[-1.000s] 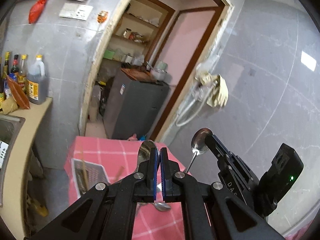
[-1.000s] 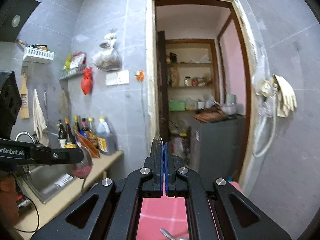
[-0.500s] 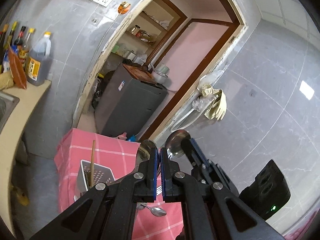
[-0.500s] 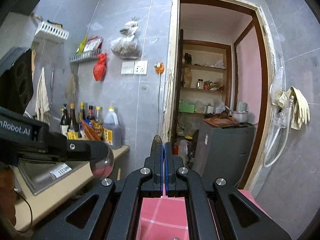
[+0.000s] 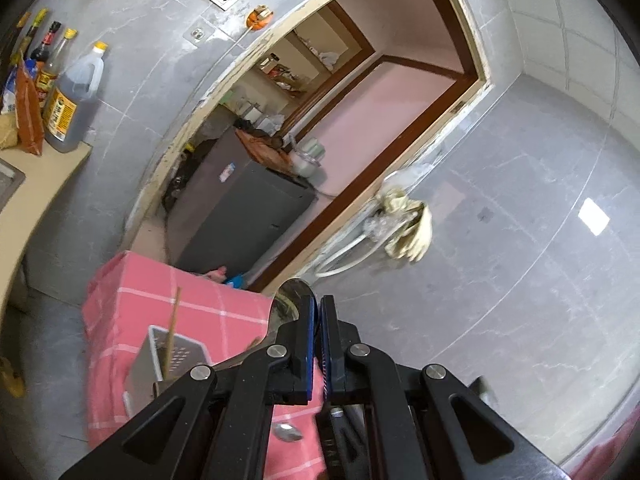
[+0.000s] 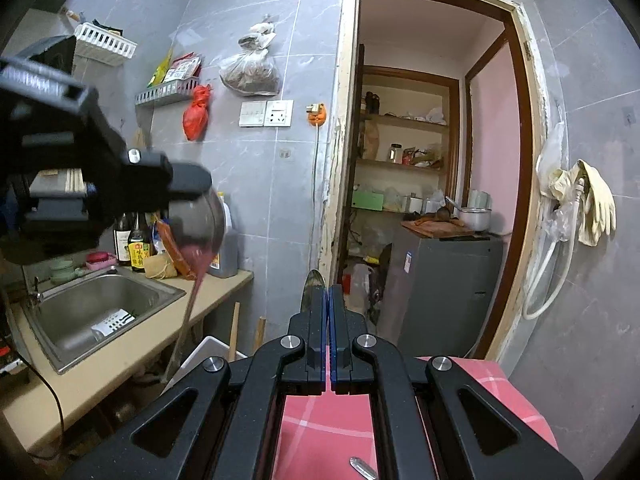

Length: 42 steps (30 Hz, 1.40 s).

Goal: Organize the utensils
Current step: 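Carry both spoons up to the white holder with both tools, then drop both spoons into the white holder by opening both tools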

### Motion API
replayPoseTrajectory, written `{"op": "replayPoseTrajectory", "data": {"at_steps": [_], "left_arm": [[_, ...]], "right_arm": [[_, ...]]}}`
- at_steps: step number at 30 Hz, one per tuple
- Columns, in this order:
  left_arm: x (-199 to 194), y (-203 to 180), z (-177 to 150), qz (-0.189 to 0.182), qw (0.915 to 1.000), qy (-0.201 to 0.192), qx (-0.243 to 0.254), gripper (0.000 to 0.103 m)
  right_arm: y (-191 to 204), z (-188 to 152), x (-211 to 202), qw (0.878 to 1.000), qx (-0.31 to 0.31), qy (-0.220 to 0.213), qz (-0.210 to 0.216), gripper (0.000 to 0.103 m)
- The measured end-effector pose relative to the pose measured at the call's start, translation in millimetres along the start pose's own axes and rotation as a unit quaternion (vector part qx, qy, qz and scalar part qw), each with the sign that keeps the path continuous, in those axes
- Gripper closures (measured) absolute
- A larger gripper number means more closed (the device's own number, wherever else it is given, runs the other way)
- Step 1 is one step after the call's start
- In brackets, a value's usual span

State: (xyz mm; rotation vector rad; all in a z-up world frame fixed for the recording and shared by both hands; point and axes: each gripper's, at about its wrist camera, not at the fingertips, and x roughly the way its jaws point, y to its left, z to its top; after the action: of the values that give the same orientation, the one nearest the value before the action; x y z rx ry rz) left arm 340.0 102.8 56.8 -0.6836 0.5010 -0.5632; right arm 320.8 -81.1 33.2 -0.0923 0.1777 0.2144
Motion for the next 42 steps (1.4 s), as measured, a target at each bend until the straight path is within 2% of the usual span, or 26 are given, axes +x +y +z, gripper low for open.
{"op": "replayPoseTrajectory", "data": {"at_steps": [8, 16, 23, 29, 34, 38, 40, 42], "left_arm": [[1, -9, 4, -0.035, 0.9992, -0.003, -0.019, 0.099], [6, -2, -10, 0.016, 0.9998, 0.006, 0.014, 0.099], [14, 29, -30, 0.062, 0.9978, 0.025, -0.002, 0.099], [19, 49, -42, 0.107, 0.9931, 0.049, 0.001, 0.098], [17, 52, -47, 0.136, 0.9888, 0.059, 0.007, 0.098], [8, 41, -48, 0.147, 0.9876, 0.044, 0.033, 0.087], [5, 34, -48, 0.156, 0.9860, 0.034, 0.047, 0.080], [1, 27, -49, 0.167, 0.9840, 0.023, 0.057, 0.066]], "right_arm": [[-1, 1, 2, 1.000, -0.004, -0.002, -0.001, 0.102], [2, -5, 5, 1.000, -0.003, 0.004, 0.002, 0.101], [6, -14, 10, 1.000, -0.007, 0.019, 0.014, 0.101], [7, -24, 16, 0.999, -0.001, 0.041, 0.033, 0.101], [4, -32, 14, 0.997, 0.004, 0.055, 0.054, 0.098], [-6, -34, 6, 0.997, 0.018, 0.052, 0.058, 0.072], [-13, -33, 1, 0.997, 0.022, 0.051, 0.050, 0.072], [-21, -31, -4, 0.998, 0.029, 0.050, 0.039, 0.066]]}}
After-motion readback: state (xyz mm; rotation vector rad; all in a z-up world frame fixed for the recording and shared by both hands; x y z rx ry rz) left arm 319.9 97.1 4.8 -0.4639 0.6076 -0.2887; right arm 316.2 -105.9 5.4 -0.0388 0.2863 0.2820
